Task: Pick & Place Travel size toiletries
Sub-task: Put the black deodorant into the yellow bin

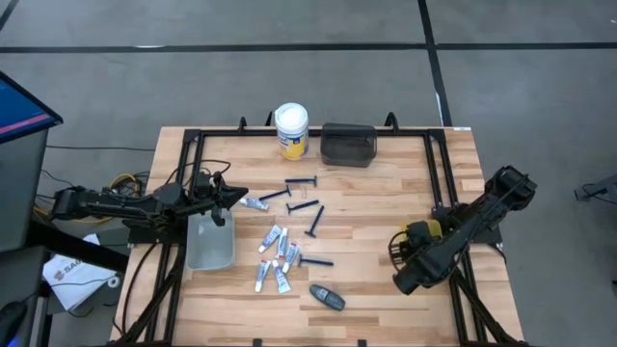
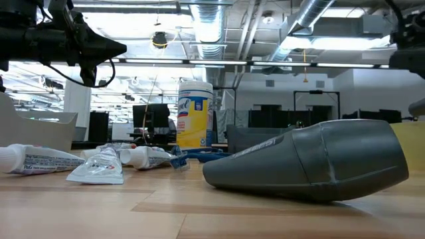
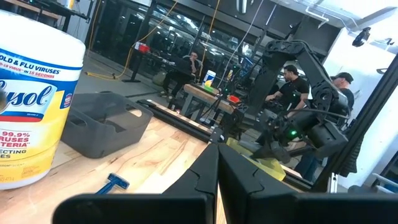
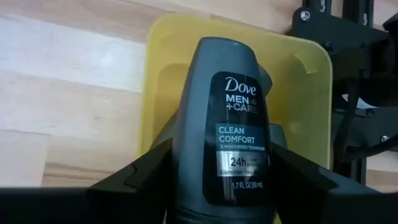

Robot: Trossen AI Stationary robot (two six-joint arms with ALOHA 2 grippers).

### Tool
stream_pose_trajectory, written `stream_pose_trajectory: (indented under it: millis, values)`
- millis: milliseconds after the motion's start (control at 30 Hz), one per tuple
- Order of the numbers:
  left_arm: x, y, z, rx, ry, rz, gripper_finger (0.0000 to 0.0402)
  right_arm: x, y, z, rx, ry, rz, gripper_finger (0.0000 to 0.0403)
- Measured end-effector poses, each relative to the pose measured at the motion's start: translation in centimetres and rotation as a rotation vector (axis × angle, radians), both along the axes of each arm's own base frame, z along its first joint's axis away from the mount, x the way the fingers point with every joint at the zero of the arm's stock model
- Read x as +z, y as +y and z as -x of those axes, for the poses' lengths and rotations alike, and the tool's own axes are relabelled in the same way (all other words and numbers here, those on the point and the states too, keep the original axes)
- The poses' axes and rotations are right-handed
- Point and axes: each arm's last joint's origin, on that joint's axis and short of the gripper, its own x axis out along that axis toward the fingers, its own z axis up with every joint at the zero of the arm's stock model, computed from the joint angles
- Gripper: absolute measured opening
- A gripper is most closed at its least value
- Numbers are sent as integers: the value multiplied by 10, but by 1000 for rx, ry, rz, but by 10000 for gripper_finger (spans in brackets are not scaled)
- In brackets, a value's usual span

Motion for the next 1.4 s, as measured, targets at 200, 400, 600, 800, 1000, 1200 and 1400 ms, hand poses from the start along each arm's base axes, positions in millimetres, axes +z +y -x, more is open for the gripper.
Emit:
stream_pose_trajectory:
  millis: [200,400,600,800,1000,1200,1400]
  values:
    - [0,0,0,0,0,0,0,-2,-1,-1,-5,-5,-5,234]
    - [0,0,0,0,0,0,0,0,-6,-1,11,35,10,237]
    - [0,0,0,0,-1,0,0,12,-16,-10,58,11,0,239]
    - [0,0,0,1,-2,0,0,28,-18,-23,129,-37,-6,239]
    - [1,0,0,0,-6,0,0,41,-4,-46,298,-253,-33,239]
    - [1,0,0,0,-7,0,0,47,27,-100,740,-541,-125,240]
    - [1,0,0,0,-8,0,0,36,61,-149,1091,-567,-53,240]
